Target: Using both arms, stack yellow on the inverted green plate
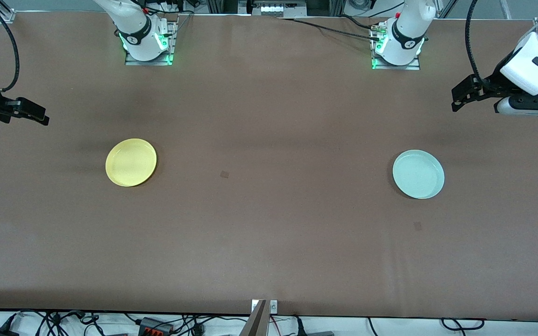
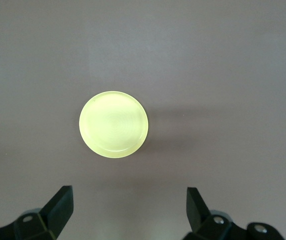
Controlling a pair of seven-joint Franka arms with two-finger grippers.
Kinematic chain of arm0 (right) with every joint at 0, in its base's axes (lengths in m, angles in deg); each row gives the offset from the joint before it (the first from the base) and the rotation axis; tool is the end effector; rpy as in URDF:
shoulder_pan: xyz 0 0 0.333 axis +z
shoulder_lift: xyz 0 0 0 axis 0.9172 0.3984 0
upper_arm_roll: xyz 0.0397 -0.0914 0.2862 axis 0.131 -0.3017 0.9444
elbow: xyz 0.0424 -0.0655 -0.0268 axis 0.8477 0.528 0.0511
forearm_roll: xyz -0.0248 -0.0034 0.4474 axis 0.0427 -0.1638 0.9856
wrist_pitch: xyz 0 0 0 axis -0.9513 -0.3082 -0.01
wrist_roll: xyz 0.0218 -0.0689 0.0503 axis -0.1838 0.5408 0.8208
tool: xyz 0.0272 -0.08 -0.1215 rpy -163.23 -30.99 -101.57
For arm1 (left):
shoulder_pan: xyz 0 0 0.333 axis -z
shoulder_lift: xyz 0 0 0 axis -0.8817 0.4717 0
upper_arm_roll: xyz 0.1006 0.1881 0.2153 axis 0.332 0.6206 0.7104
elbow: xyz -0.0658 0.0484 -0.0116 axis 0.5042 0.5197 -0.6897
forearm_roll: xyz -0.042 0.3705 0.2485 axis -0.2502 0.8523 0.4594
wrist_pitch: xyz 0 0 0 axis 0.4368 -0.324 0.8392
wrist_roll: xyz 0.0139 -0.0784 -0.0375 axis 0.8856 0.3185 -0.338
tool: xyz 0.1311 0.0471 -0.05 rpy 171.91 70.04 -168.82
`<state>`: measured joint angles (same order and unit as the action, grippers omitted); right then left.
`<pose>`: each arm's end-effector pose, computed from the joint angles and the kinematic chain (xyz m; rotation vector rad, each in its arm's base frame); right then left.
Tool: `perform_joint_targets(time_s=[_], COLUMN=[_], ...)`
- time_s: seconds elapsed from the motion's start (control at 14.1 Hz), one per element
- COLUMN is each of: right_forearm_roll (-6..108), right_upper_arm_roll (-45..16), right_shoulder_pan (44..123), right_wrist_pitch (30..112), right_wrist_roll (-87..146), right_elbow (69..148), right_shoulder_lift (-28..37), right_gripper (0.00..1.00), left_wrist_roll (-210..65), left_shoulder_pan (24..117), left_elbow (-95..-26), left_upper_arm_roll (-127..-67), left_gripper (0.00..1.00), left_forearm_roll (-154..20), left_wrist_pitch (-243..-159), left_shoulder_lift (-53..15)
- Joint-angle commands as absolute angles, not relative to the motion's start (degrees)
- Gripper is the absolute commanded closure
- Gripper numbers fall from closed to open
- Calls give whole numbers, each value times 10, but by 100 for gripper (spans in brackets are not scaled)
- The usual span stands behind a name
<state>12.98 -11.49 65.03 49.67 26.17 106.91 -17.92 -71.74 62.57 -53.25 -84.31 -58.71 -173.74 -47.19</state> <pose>0.6120 -0.0461 0.4965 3.1209 -0.0656 -0.1180 0.5930 -0.0701 0.5711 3.1379 -0.0218 -0.0135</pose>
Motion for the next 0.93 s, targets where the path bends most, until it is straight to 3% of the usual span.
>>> perform_joint_targets(time_s=[0.0,0.85], right_forearm_roll=[131,131], right_upper_arm_roll=[-108,-108], right_shoulder_pan=[649,673], right_wrist_pitch=[494,488], right_wrist_roll=[269,260], right_elbow=[1057,1063], right_shoulder_lift=[-159,-14], right_gripper=[0,0], left_wrist_roll=[-708,-714], left_shoulder_pan=[626,628], left_elbow=[-500,-495], left_upper_arm_roll=[-844,-845], left_gripper=[0,0], left_forearm_roll=[-581,-572], left_wrist_pitch=[-1732,-1739], left_shoulder_lift=[-454,-435])
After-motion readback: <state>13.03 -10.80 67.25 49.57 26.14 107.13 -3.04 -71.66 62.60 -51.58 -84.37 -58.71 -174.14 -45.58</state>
